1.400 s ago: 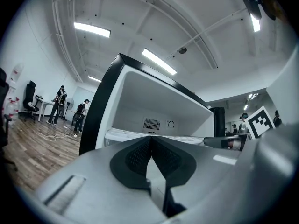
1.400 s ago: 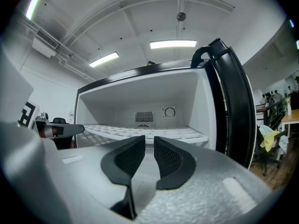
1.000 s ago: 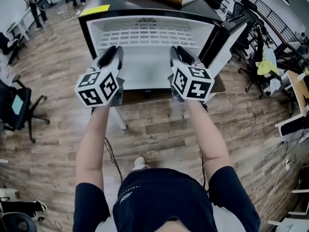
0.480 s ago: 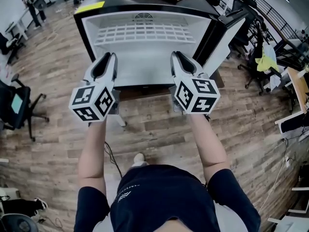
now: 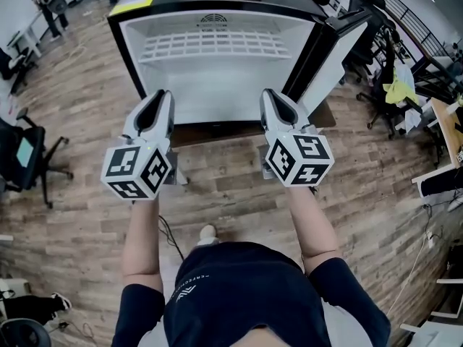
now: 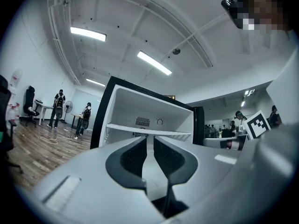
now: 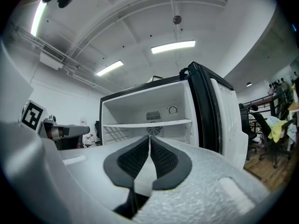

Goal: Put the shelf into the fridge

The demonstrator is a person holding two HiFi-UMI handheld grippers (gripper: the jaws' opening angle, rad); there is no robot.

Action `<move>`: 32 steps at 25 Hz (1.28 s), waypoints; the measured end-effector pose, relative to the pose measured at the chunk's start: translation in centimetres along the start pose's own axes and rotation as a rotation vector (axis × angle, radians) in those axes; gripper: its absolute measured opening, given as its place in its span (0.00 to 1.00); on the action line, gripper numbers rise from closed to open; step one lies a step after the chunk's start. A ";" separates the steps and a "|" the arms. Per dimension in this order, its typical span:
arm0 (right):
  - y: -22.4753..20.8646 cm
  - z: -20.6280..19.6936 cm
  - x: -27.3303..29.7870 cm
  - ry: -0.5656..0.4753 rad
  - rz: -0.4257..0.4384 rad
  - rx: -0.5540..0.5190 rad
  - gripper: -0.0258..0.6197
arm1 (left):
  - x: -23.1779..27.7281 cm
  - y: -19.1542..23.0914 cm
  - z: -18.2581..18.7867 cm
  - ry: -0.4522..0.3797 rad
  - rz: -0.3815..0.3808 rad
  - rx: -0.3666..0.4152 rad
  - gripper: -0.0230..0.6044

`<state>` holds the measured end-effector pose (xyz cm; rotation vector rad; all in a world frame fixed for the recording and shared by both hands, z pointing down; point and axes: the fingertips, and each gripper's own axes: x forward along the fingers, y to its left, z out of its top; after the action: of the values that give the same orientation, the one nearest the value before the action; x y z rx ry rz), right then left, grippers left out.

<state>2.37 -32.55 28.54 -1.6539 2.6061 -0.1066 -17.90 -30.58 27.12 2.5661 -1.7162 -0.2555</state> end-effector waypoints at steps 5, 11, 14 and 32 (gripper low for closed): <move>-0.3 -0.6 -1.1 0.007 -0.007 0.008 0.04 | -0.8 0.0 -1.5 0.031 0.016 -0.014 0.10; -0.3 -1.6 -2.2 0.014 -0.001 0.044 0.04 | -1.8 -0.5 -2.9 0.067 0.029 -0.018 0.08; -0.2 -2.1 -2.5 0.019 0.009 0.066 0.04 | -2.2 -0.5 -3.7 0.081 0.035 -0.033 0.07; 0.0 -4.3 -3.8 0.062 0.039 0.108 0.04 | -3.6 -0.7 -5.5 0.128 0.069 -0.049 0.05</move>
<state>3.68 -28.96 32.86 -1.5885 2.6238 -0.2966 -17.76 -27.28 32.86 2.4268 -1.7261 -0.1252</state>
